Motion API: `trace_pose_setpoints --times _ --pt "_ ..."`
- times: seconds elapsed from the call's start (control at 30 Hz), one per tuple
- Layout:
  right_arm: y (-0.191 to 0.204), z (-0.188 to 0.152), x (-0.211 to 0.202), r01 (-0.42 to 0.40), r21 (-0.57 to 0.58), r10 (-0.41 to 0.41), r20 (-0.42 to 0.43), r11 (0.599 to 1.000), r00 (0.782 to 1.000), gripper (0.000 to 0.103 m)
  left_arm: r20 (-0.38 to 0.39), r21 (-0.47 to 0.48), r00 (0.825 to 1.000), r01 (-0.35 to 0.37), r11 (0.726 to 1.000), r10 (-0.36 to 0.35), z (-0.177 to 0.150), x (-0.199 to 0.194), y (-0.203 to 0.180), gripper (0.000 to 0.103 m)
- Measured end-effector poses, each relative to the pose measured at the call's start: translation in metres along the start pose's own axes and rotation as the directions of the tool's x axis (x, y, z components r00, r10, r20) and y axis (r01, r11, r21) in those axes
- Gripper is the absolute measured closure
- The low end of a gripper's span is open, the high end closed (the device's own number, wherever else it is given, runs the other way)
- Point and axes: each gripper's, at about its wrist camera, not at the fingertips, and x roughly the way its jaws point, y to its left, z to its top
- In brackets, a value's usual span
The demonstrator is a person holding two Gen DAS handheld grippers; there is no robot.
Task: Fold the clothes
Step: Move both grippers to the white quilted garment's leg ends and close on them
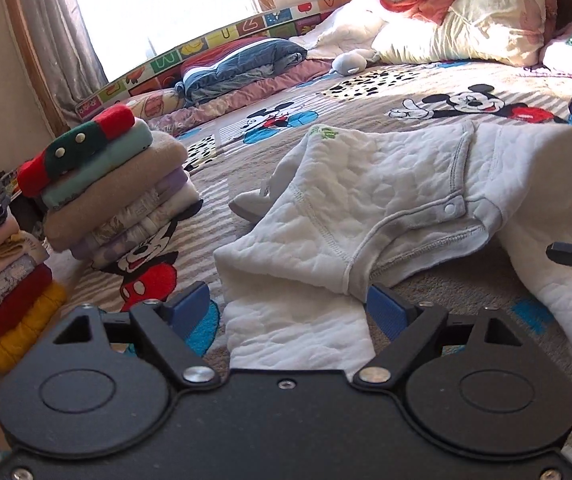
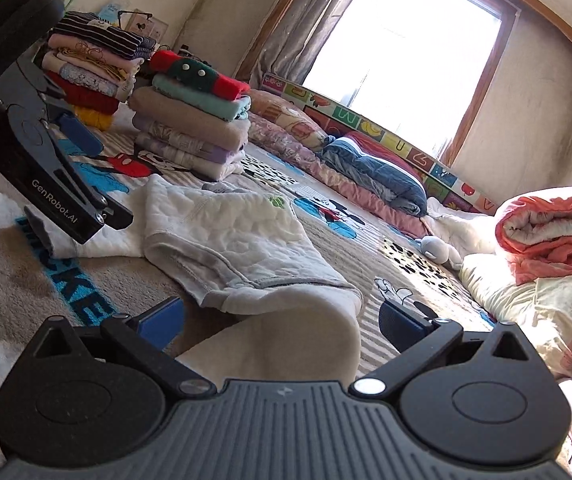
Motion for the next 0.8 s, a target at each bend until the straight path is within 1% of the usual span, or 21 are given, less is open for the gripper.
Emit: trace_pose_setpoints --times 0.07,0.1,0.13,0.23,0.27,0.33,0.4,0.43,0.53,0.63,0.67,0.73,0.8 --pt "0.002 -0.004 0.008 0.000 -0.041 -0.001 -0.005 0.999 1.000 0.003 -0.005 0.083 1.000 -0.012 0.996 0.013 0.000 0.010 -0.001 0.020" --pt "0.002 -0.006 0.011 -0.002 -0.052 0.002 -0.009 0.999 1.000 0.005 -0.008 0.115 1.000 -0.017 0.993 0.017 -0.001 0.016 0.000 0.022" --pt "0.002 -0.008 0.015 -0.004 -0.059 0.003 -0.016 0.998 1.000 0.007 -0.010 0.128 1.000 -0.019 0.992 0.020 -0.003 0.019 0.000 0.025" --pt "0.000 -0.013 0.023 0.000 -0.064 -0.001 -0.028 0.998 1.000 0.008 -0.033 0.129 0.999 -0.010 0.992 0.014 -0.006 0.032 0.005 0.038" --pt "0.000 -0.014 0.024 0.002 -0.064 -0.004 -0.029 0.998 1.000 0.009 -0.035 0.135 0.999 -0.007 0.991 0.012 -0.007 0.035 0.005 0.040" --pt "-0.001 -0.016 0.027 0.007 -0.064 -0.009 -0.031 0.998 0.999 0.013 -0.030 0.152 0.999 -0.009 0.988 0.013 -0.007 0.040 0.004 0.040" --pt "-0.003 -0.017 0.029 0.015 -0.060 -0.016 -0.028 0.998 0.999 0.017 -0.009 0.173 1.000 -0.016 0.985 0.018 -0.006 0.043 -0.001 0.042" --pt "-0.004 -0.018 0.029 0.020 -0.057 -0.021 -0.024 0.998 0.999 0.019 0.002 0.182 1.000 -0.021 0.983 0.021 -0.006 0.044 -0.003 0.044" --pt "-0.008 -0.015 0.026 0.037 -0.040 -0.036 0.016 0.999 0.999 0.022 0.034 0.208 0.999 -0.038 0.977 0.032 -0.005 0.049 -0.008 0.046" --pt "-0.009 -0.016 0.030 0.030 -0.034 -0.030 0.018 0.999 0.999 0.027 0.056 0.252 0.997 -0.059 0.966 0.046 -0.007 0.051 -0.014 0.046" --pt "-0.009 -0.016 0.031 0.028 -0.032 -0.027 0.018 0.999 0.999 0.029 0.061 0.252 0.997 -0.060 0.966 0.046 -0.006 0.052 -0.014 0.047" --pt "-0.009 -0.017 0.033 0.024 -0.028 -0.023 0.019 0.999 1.000 0.039 0.071 0.239 0.996 -0.061 0.969 0.045 -0.006 0.053 -0.013 0.048" --pt "-0.010 -0.017 0.035 0.019 -0.024 -0.019 0.020 1.000 1.000 0.040 0.077 0.222 0.996 -0.068 0.973 0.052 -0.006 0.055 -0.012 0.055"
